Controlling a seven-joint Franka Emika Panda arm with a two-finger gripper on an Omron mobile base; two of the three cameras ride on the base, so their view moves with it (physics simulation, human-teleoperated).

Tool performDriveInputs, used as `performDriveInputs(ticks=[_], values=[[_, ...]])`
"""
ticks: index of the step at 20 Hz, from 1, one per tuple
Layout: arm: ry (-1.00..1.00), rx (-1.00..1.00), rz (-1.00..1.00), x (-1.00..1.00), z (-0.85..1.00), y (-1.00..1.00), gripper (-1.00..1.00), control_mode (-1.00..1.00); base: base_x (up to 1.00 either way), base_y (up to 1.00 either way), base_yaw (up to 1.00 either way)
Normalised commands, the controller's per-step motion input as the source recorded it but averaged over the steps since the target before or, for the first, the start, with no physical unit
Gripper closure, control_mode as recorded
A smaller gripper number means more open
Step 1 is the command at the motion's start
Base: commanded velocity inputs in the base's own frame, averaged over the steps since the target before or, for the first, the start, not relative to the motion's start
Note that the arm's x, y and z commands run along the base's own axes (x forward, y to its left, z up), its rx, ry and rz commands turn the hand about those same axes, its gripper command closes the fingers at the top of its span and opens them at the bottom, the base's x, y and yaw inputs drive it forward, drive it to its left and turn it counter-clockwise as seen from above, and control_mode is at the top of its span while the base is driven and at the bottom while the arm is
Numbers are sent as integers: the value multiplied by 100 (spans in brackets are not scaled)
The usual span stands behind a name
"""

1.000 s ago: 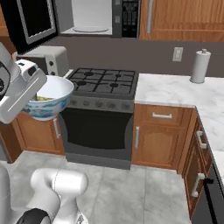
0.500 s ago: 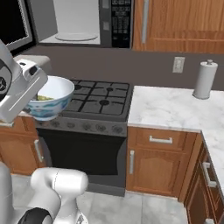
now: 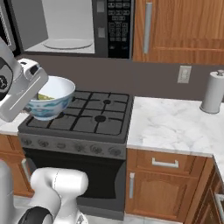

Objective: Pick the lemon wedge from the sink and place it in the bowl. Then pick the bowl and place it in the microwave. Then close the microwave door and press the start button.

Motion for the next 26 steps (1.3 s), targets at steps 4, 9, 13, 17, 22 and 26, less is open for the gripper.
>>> performDriveInputs(ticks=[4,9,13,17,22,26], values=[[0,0,0,0,0,0,100,100,58,57,0],[0,0,0,0,0,0,100,100,49,29,0],[0,0,0,0,0,0,100,100,36,-11,0],[0,0,0,0,0,0,100,100,28,-15,0],[0,0,0,0,0,0,100,100,28,-2,0],[0,0,0,0,0,0,100,100,45,0,0]])
